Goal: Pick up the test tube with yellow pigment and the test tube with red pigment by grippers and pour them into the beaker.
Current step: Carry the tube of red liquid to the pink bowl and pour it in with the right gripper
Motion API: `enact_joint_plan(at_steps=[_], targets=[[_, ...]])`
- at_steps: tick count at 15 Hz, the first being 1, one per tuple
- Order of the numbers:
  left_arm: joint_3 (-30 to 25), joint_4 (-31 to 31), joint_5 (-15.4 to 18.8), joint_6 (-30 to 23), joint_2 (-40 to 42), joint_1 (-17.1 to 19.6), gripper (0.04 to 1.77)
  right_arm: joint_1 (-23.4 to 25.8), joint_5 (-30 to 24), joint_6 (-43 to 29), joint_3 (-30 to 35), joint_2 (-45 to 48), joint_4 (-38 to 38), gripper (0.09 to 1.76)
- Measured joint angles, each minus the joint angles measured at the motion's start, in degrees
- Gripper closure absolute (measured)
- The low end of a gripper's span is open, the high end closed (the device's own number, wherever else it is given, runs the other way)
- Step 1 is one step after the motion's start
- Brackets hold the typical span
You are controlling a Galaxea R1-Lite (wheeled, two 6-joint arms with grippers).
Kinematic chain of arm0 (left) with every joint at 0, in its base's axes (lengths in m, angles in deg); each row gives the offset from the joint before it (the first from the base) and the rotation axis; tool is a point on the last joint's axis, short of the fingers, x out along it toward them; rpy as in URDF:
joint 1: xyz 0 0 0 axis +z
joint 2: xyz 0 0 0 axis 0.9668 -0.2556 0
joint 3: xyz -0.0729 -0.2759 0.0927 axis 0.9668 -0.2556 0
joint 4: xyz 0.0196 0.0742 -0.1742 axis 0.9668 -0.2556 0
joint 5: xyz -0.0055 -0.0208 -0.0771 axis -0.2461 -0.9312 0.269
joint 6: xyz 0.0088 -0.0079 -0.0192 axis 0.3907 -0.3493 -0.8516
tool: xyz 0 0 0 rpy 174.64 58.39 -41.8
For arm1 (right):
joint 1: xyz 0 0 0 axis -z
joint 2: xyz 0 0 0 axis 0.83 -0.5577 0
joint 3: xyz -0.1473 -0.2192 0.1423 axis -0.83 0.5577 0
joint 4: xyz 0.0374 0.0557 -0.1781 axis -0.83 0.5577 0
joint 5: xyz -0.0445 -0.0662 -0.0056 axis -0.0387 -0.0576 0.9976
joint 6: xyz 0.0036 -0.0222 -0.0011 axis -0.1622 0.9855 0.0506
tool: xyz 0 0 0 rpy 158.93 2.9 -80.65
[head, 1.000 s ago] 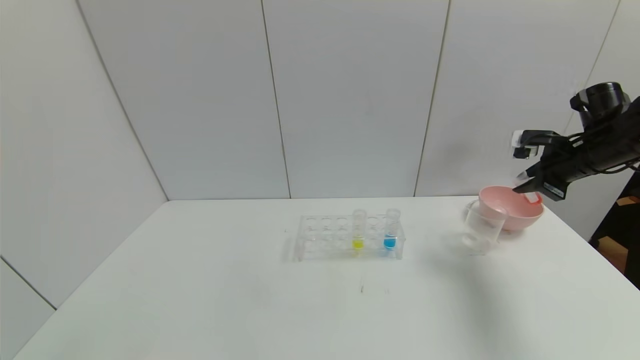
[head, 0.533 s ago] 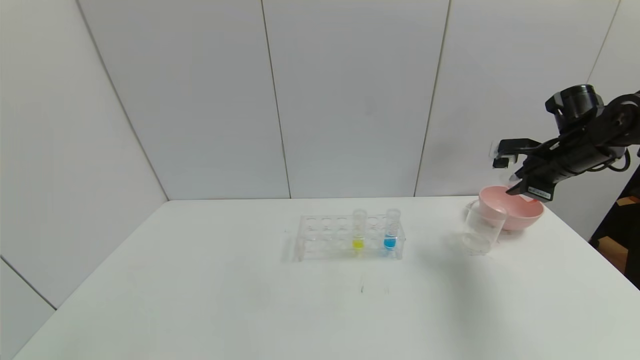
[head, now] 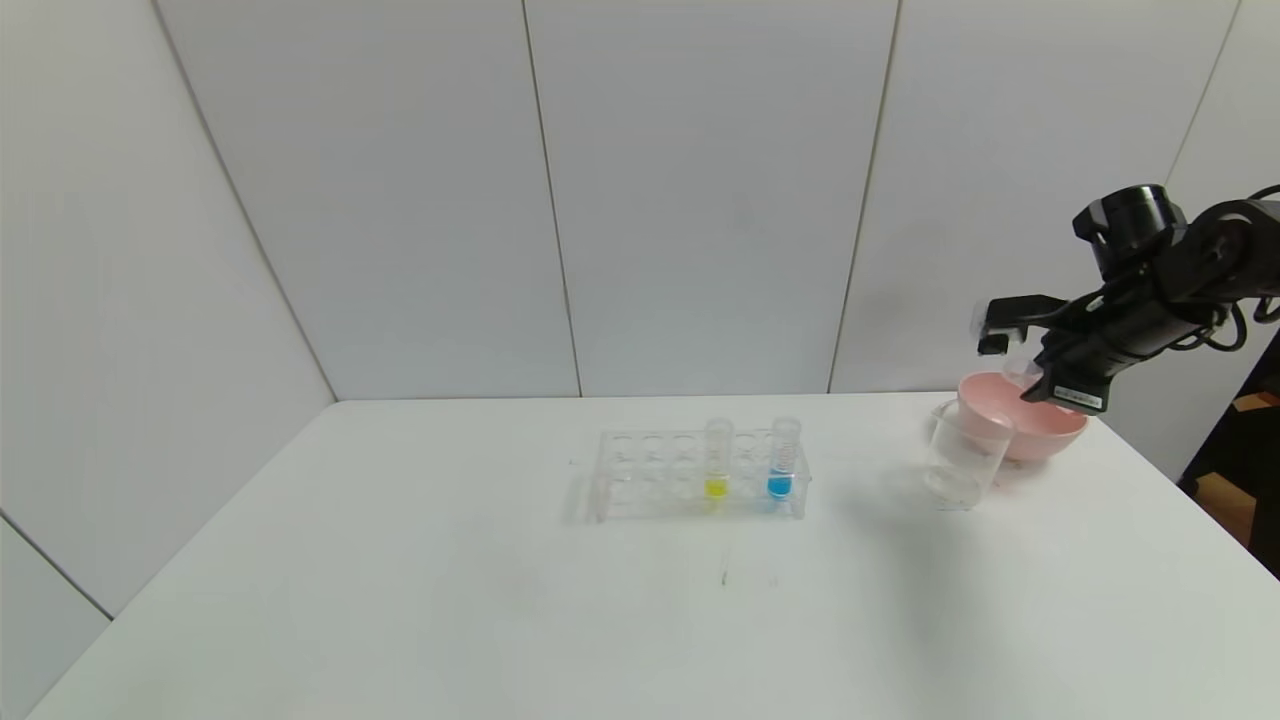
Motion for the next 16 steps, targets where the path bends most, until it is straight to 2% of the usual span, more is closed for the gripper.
enact_joint_plan(at_steps=[5,8,16], targets=[[0.0,0.0,0.0,0.0,0.0,0.0,0.09,-1.0,1.8,1.5,0.0,-0.1,0.4,1.33],[0.0,0.0,0.0,0.0,0.0,0.0,0.09,-1.7,4.8,2.3,0.0,-0.2,0.5,1.33],[0.0,0.0,0.0,0.0,0.0,0.0,0.09,-2.1,6.2,2.4,0.0,-0.6,-0.3,1.33]])
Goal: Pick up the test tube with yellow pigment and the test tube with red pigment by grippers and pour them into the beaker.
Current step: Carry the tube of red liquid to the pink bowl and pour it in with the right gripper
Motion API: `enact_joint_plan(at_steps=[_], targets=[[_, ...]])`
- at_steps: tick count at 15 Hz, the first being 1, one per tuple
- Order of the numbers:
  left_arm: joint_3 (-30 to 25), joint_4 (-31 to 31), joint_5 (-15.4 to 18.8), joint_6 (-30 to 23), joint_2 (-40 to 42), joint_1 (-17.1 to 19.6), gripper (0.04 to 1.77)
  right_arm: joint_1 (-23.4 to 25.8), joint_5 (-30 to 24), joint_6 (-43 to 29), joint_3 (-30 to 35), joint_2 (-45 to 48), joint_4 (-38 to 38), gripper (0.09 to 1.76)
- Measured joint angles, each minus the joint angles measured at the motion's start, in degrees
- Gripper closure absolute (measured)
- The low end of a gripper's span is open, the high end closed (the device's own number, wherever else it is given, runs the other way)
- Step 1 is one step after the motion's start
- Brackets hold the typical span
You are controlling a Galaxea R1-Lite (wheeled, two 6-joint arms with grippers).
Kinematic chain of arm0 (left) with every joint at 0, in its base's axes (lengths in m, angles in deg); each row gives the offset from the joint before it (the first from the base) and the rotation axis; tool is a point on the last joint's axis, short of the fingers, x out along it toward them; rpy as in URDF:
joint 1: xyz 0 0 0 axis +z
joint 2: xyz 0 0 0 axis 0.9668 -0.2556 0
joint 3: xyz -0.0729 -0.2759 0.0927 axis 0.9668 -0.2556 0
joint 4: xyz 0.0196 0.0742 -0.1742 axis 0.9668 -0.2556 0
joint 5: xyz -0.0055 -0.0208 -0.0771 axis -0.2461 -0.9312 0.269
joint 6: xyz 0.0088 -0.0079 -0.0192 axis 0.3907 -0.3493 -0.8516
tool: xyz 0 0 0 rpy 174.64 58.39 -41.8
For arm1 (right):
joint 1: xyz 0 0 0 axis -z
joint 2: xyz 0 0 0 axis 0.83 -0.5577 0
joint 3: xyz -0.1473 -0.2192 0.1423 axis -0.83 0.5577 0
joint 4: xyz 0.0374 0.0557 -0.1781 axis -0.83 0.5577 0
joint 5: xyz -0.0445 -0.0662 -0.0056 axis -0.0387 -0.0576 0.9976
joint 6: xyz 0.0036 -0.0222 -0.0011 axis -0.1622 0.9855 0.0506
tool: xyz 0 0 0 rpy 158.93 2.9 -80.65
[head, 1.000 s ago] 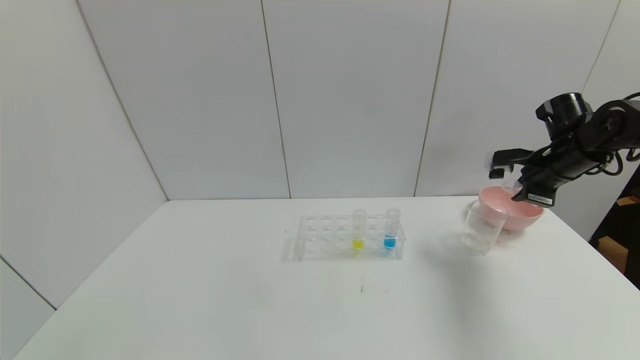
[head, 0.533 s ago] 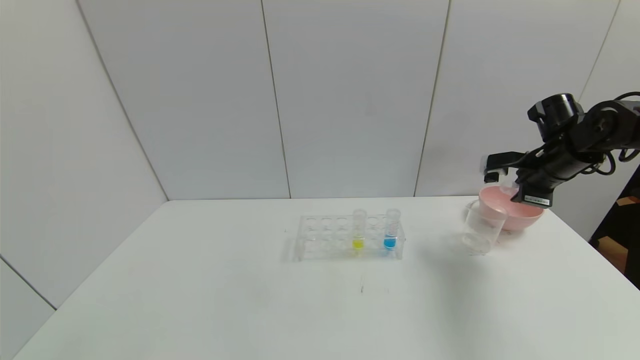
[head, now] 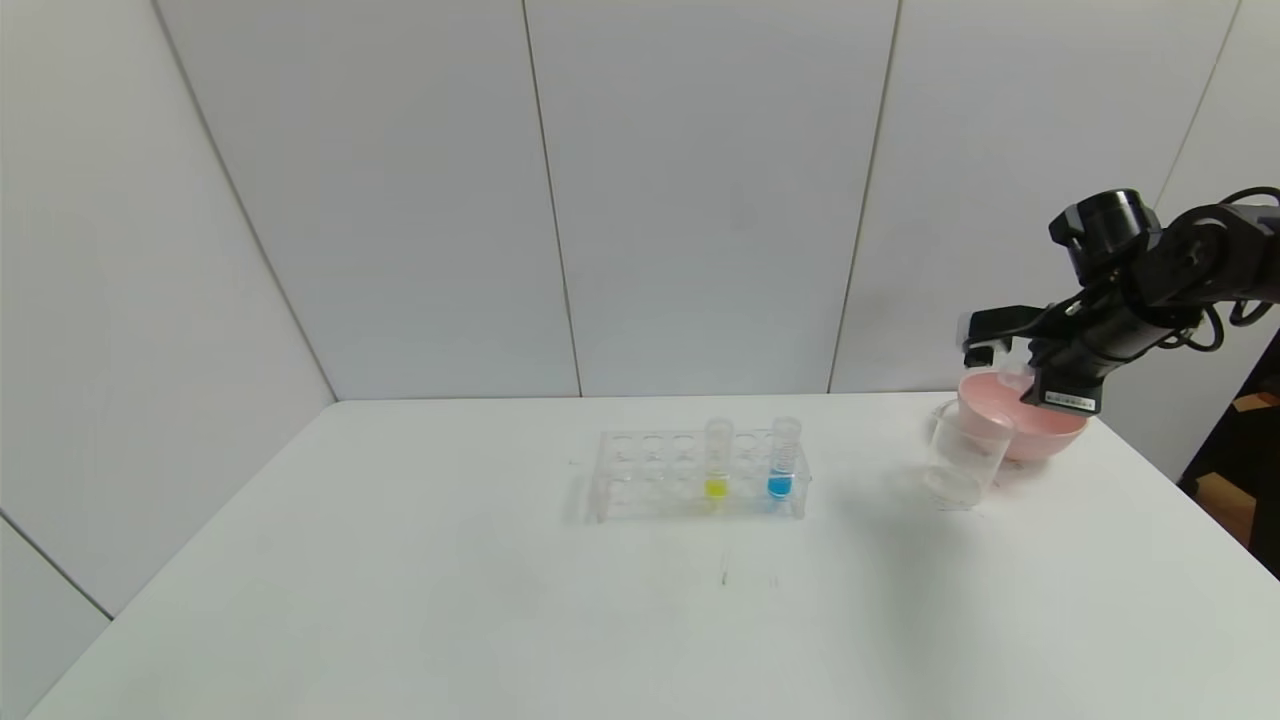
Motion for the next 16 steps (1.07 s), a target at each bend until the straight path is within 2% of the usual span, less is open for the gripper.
enact_joint_plan(at_steps=[5,10,16], targets=[[0.0,0.0,0.0,0.0,0.0,0.0,0.09,-0.3,2.8,0.2,0.0,0.1,0.0,1.33],[0.0,0.0,0.0,0.0,0.0,0.0,0.09,-0.9,3.4,0.9,0.0,0.2,0.3,1.33],[0.0,0.0,0.0,0.0,0.0,0.0,0.09,-2.5,9.4,2.1,0.0,-0.1,0.0,1.33]])
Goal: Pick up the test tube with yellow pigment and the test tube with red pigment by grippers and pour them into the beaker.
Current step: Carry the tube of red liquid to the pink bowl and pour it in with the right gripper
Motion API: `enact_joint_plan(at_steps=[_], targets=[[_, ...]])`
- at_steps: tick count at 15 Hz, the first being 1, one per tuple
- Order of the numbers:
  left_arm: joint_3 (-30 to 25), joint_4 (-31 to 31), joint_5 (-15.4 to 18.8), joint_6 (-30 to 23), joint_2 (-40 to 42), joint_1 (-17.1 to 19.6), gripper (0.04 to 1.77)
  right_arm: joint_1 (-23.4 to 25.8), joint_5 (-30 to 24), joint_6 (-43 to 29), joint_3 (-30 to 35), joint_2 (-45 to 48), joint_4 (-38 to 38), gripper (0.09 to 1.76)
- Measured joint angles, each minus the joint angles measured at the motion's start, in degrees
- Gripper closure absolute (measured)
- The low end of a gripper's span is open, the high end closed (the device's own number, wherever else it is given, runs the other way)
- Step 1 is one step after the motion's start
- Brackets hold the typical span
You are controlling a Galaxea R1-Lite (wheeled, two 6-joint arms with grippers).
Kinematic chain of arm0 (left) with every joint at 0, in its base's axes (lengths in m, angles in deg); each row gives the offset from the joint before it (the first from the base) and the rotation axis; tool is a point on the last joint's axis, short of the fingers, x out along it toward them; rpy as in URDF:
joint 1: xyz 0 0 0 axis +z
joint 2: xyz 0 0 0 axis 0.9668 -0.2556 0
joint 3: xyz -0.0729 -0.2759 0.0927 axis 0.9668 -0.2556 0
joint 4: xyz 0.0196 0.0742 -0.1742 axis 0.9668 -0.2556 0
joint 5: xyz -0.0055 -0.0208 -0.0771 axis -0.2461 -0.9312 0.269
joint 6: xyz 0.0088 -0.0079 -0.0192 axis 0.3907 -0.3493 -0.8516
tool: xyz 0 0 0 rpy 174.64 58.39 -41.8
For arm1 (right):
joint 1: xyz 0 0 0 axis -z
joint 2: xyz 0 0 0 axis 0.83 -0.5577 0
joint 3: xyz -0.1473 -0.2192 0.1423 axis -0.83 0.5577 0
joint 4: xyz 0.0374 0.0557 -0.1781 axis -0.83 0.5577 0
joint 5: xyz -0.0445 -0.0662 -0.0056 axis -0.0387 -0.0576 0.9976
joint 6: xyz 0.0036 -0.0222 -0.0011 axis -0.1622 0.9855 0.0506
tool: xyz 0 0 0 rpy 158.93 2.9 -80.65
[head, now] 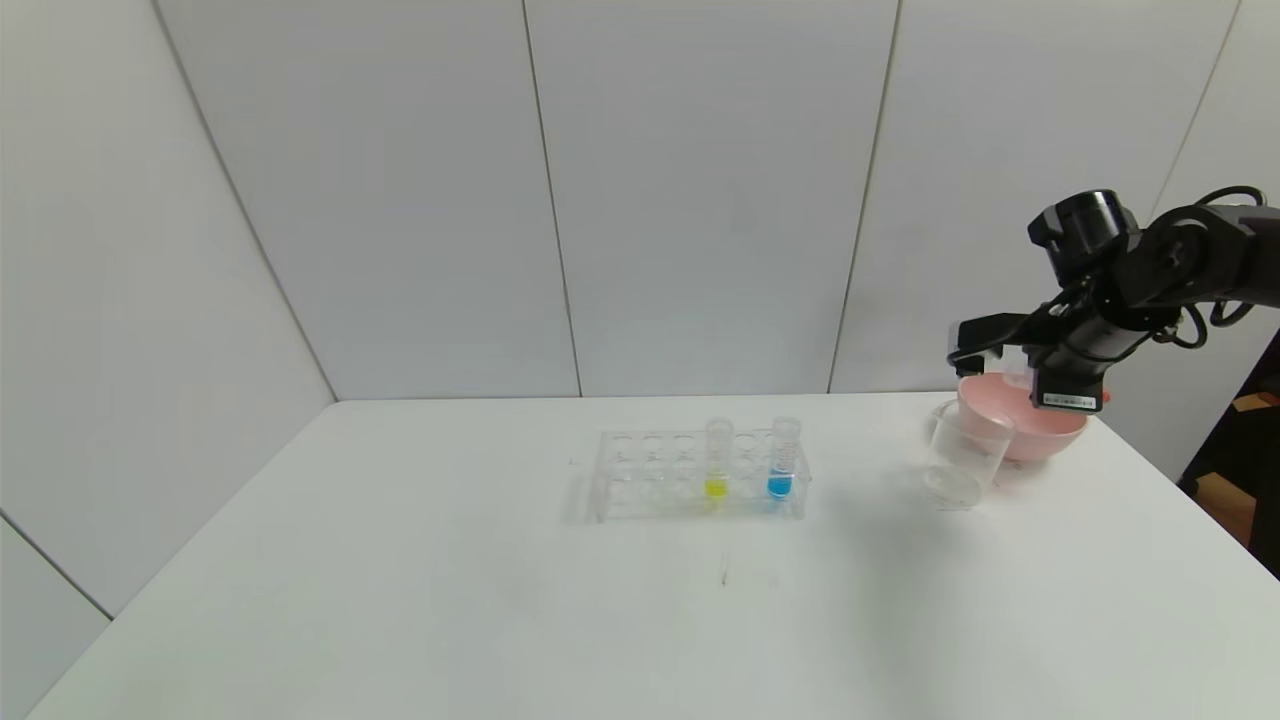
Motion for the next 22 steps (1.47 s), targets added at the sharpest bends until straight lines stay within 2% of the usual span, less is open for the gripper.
enact_joint_plan(at_steps=[3,6,9,12,22], targets=[[0.0,0.0,0.0,0.0,0.0,0.0,0.09,-0.7,3.0,0.7,0.0,-0.5,-0.8,1.33],[0.0,0.0,0.0,0.0,0.0,0.0,0.09,-1.6,3.6,0.9,0.0,-0.9,-0.7,1.33],[0.0,0.0,0.0,0.0,0.0,0.0,0.09,-2.3,7.6,1.3,0.0,-1.2,-0.8,1.33],[0.0,0.0,0.0,0.0,0.0,0.0,0.09,-2.8,8.5,1.2,0.0,-1.5,-0.7,1.33],[0.0,0.0,0.0,0.0,0.0,0.0,0.09,-5.8,17.6,2.2,0.0,-3.6,-3.0,1.33]])
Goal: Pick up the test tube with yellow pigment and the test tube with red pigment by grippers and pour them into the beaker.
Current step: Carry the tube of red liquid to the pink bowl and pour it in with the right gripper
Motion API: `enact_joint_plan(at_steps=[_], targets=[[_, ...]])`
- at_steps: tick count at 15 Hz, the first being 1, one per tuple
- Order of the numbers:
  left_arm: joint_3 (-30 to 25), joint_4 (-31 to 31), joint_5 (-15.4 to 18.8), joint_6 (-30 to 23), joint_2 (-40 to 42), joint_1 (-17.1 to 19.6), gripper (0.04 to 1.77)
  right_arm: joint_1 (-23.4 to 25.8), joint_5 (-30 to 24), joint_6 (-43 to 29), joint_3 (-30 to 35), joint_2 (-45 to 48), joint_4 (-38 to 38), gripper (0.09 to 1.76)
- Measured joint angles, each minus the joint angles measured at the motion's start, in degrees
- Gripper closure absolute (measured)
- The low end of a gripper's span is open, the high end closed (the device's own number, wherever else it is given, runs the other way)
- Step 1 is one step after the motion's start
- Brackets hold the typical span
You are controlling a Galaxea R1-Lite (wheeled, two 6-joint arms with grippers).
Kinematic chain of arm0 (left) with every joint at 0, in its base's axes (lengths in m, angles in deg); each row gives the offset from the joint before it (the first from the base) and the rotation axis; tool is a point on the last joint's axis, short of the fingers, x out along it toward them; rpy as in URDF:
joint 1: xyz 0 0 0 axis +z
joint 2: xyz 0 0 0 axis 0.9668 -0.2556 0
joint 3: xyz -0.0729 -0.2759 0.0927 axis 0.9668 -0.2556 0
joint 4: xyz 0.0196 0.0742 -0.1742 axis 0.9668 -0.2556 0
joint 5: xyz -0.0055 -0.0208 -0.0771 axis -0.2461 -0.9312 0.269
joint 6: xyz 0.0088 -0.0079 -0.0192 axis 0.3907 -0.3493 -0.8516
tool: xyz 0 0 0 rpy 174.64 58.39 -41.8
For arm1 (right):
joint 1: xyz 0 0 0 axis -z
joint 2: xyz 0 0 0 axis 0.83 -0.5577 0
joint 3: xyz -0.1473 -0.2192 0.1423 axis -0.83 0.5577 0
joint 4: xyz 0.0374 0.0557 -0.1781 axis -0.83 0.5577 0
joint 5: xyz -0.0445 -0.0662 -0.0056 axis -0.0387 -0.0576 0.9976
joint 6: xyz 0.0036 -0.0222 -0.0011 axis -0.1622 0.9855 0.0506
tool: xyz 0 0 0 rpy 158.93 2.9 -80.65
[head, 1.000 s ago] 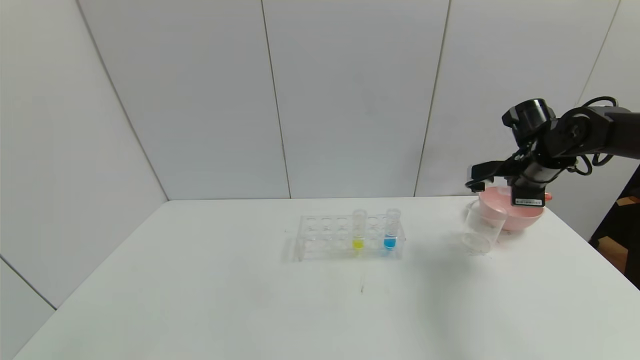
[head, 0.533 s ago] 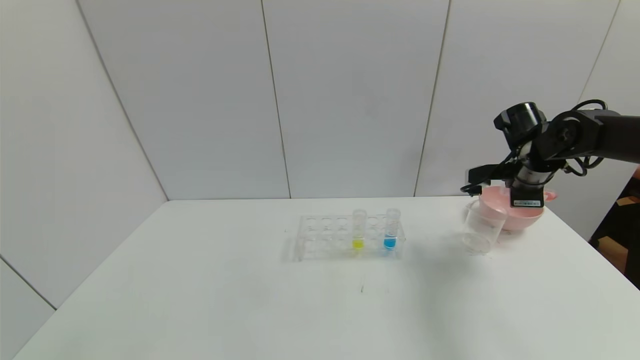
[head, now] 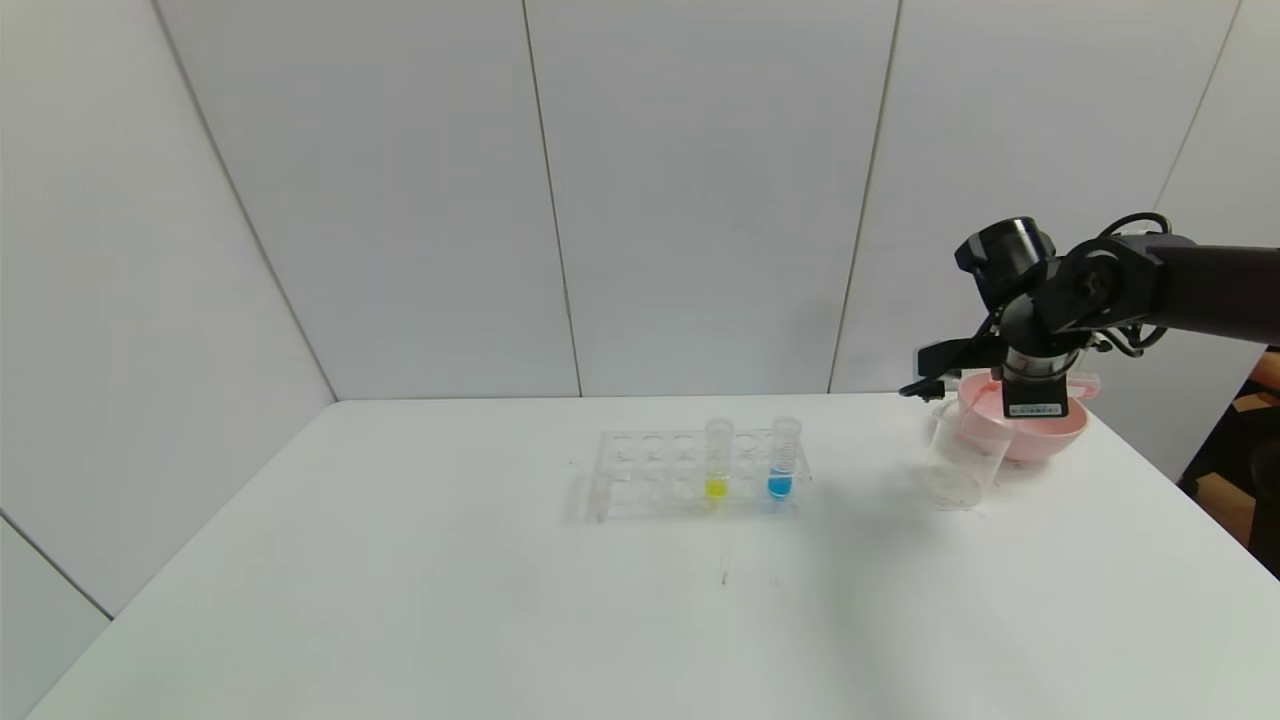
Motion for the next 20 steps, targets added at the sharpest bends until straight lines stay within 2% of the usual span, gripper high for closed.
enact_joint_plan(at_steps=[2,9,15,18,20], targets=[[0.0,0.0,0.0,0.0,0.0,0.0,0.09,-0.4,2.8,1.0,0.0,-0.3,-0.6,1.33],[0.0,0.0,0.0,0.0,0.0,0.0,0.09,-0.5,6.8,3.6,0.0,-0.3,-0.5,1.34],[0.0,0.0,0.0,0.0,0.0,0.0,0.09,-0.7,7.7,5.4,0.0,-0.1,-0.3,1.33],[0.0,0.0,0.0,0.0,0.0,0.0,0.09,-1.5,10.9,7.3,0.0,0.4,-0.7,1.33],[0.0,0.0,0.0,0.0,0.0,0.0,0.09,-2.1,11.3,7.6,0.0,0.7,-1.1,1.33]])
